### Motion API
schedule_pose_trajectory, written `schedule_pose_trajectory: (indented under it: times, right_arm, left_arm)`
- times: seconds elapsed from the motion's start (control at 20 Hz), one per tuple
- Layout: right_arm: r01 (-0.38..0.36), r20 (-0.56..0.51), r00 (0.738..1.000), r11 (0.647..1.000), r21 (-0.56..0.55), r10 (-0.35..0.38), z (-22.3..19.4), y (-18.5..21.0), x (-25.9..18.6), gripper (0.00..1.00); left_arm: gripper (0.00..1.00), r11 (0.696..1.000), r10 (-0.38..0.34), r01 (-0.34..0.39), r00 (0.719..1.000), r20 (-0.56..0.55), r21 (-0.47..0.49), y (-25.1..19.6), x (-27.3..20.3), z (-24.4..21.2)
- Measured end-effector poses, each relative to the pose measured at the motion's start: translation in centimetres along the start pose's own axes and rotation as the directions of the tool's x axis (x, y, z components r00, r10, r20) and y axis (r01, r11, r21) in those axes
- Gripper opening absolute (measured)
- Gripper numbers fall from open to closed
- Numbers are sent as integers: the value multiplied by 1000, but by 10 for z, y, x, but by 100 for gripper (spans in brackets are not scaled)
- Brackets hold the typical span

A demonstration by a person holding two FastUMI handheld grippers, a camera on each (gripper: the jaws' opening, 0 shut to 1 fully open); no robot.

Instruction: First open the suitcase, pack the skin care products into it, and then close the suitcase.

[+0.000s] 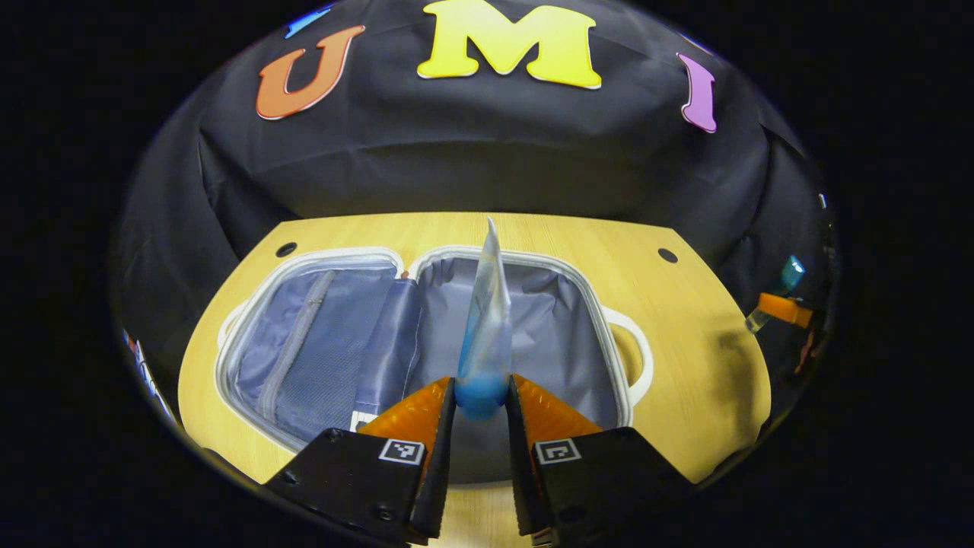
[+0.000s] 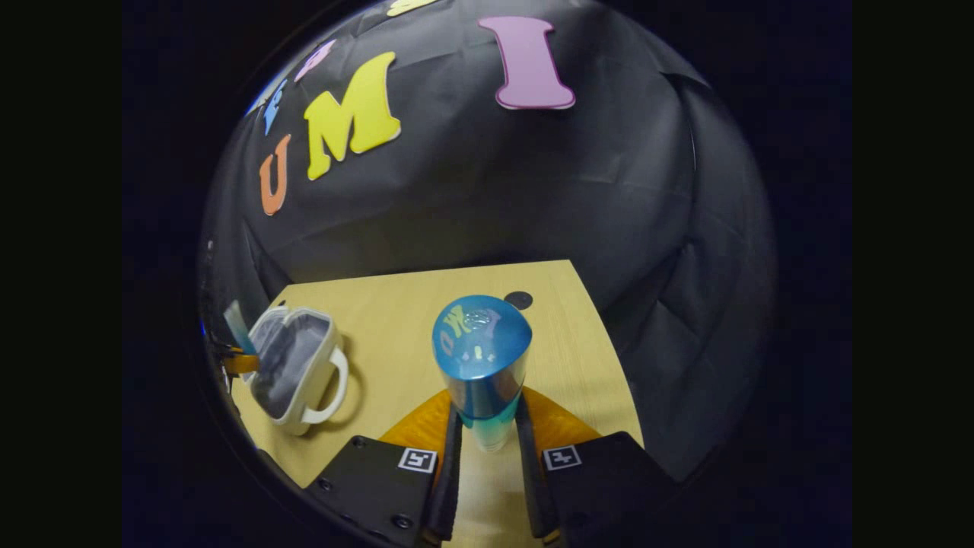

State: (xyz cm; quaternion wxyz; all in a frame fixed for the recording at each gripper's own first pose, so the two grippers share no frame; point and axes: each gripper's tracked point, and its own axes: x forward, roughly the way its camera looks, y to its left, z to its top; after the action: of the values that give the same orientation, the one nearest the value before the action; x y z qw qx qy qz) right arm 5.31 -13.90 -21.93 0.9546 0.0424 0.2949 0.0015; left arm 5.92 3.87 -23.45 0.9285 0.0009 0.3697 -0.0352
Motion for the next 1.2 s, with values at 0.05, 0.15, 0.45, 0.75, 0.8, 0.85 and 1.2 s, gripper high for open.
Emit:
schedule_pose_trajectory:
  times: [0.05, 0.15, 0.45, 0.75, 0.8, 0.85, 1.2]
  right_arm:
    - [-4, 2, 1000, 1000, -8, 4, 1, 4, -15, 34]
    - [-14, -3, 1000, 1000, -10, 14, 4, 15, -44, 34]
    - [-36, 19, 999, 999, 7, 35, 16, 48, -90, 34]
    - [-73, 15, 997, 997, -13, 73, 13, 81, -100, 34]
    - [-79, 14, 997, 997, -23, 79, 10, 86, -102, 34]
    - [-83, 14, 996, 996, -32, 84, 9, 90, -105, 34]
    - [-124, -4, 992, 987, -97, 124, 2, 100, -103, 34]
  left_arm:
    - [39, 1000, -15, 15, 1000, -21, 6, 2, 9, -6]
    - [39, 1000, -28, 29, 996, -80, 7, 9, 25, -20]
    - [39, 1000, -13, 7, 969, -247, -25, 27, 45, -48]
    - [41, 999, 8, -21, 939, -344, -36, 30, 56, -42]
    - [41, 999, 20, -34, 934, -356, -33, 32, 59, -41]
    - [41, 999, 22, -39, 927, -375, -38, 31, 60, -43]
    - [53, 999, 14, -32, 915, -403, -36, 23, 63, -47]
